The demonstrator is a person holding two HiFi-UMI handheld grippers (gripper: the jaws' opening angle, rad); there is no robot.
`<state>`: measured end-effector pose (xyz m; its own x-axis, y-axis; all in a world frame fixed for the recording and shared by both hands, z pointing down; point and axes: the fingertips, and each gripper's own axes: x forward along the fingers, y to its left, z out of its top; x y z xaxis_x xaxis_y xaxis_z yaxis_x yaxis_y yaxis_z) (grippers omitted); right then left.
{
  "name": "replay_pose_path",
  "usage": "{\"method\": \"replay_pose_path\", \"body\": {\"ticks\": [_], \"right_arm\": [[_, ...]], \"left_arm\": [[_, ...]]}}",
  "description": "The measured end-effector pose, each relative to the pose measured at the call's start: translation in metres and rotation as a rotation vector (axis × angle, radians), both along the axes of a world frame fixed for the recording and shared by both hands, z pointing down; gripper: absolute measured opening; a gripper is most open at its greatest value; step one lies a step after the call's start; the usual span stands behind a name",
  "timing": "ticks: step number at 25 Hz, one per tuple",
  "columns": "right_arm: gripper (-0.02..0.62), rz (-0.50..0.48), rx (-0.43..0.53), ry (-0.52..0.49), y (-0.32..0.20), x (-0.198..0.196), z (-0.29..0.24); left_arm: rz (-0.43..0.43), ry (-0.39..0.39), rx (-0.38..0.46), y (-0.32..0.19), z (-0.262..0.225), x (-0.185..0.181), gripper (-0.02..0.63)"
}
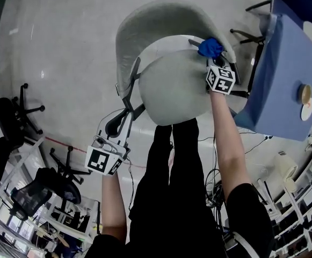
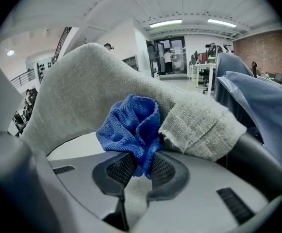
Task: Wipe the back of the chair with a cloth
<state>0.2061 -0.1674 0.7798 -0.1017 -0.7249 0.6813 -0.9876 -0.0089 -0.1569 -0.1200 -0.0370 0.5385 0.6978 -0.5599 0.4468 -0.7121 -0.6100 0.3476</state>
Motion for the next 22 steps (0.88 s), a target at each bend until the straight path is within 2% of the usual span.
{"method": "replay_pose_path", "body": {"ticks": [10,17,22], "right_arm": [[0.077,-0.040,-0.002,0.003,0.023,-0.014,-0.052],[0.077,-0.101,0.029,0.024,0.022,-0.030,-0.106],[0.077,-0.177,0.030,0.052,0.035,-0.044,-0.150]], "left_arm": [[0.006,-0.010,0.048,0.003,-0.050,-0.007,0.041],[-0.018,-0.005,0.088,-0.002,-0.094,-0.020,0.041],[0.009,-0.016,0.110,0.003,-0.131,-0.013,0.041]]}}
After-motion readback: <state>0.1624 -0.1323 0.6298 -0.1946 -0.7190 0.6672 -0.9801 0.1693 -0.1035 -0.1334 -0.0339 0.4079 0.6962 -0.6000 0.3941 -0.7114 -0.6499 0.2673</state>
